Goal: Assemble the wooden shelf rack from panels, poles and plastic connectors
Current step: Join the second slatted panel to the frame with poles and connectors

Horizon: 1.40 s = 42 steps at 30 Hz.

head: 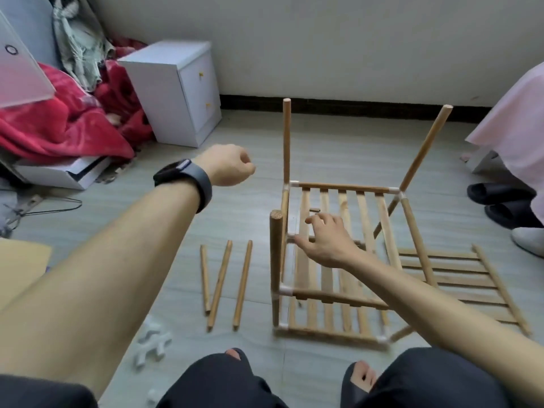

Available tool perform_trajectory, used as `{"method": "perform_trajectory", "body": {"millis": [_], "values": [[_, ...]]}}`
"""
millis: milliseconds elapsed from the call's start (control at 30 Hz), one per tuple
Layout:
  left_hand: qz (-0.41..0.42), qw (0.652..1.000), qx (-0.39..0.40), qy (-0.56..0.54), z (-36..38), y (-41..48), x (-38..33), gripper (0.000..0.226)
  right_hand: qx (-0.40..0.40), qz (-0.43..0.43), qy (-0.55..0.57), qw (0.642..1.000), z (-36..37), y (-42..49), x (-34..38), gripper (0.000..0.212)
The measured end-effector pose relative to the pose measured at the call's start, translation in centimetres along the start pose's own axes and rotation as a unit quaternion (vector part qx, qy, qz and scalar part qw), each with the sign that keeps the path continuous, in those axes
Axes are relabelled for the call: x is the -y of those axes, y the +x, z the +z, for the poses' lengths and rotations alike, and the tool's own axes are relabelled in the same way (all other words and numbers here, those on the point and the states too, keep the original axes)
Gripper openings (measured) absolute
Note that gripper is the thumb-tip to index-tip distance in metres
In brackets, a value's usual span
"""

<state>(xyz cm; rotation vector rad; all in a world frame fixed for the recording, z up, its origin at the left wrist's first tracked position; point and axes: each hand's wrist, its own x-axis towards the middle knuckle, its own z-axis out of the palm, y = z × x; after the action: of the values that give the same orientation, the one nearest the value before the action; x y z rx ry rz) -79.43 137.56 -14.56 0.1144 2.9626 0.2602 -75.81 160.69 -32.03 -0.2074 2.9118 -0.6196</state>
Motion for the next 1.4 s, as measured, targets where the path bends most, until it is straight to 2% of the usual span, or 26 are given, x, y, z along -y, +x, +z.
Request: {"method": "perform_trajectory", "body": {"millis": [100,233,333,433,533,600,700,833,1067,1167,1267,1333,1400], "values": [[-0.086,0.993,0.079,-0.034,6.2,-0.8,7.4,0.040,0.027,-0.030,-0.018,0.999,1.2,1.9,2.3,0.084],[-0.190,0.964,0.172,-0.074,17.0,-2.2,14.2,0.039,0.064,-0.062,-0.073,0.993,5.1,2.8,2.8,0.093],[-0.230,0.941,0.224,-0.107,24.7,-3.2,15.9,0.038,0.034,-0.100,-0.082,0.991,7.9,2.4,1.4,0.092],[-0.272,0.921,0.241,-0.140,30.9,-3.5,15.8,0.043,-0.008,-0.124,-0.086,0.989,7.9,3.5,1.5,0.087],[-0.322,0.909,0.218,-0.148,34.4,-3.0,15.2,0.047,-0.114,-0.174,-0.139,0.968,7.6,5.0,2.4,0.060],[-0.353,0.901,0.197,-0.154,35.8,-2.2,15.3,0.047,-0.073,-0.143,-0.117,0.980,7.6,5.5,2.5,0.060],[-0.378,0.892,0.197,-0.152,37.2,-1.3,16.0,0.043,0.002,-0.073,-0.082,0.994,7.9,6.1,2.9,0.075],[-0.374,0.899,0.196,-0.118,38.1,-1.0,17.0,0.035,0.031,-0.070,-0.098,0.992,8.8,7.4,5.0,0.059],[-0.375,0.890,0.212,-0.146,36.5,-2.1,18.5,0.035,-0.085,0.050,0.047,0.994,8.1,9.7,5.5,0.039],[-0.372,0.871,0.185,-0.262,34.0,-1.9,19.8,0.037,-0.070,0.112,0.086,0.988,8.1,12.7,7.3,0.045],[-0.382,0.789,0.122,-0.466,30.3,-1.6,20.5,0.017,0.044,0.153,0.111,0.981,5.9,15.5,9.0,0.059],[-0.349,0.771,0.094,-0.524,27.4,-1.9,20.3,0.017,0.070,0.115,0.141,0.981,3.7,15.5,8.6,0.074],[-0.306,0.772,0.068,-0.553,24.8,-2.1,19.7,0.019,0.029,0.045,0.168,0.984,1.3,13.1,7.1,0.076]]}}
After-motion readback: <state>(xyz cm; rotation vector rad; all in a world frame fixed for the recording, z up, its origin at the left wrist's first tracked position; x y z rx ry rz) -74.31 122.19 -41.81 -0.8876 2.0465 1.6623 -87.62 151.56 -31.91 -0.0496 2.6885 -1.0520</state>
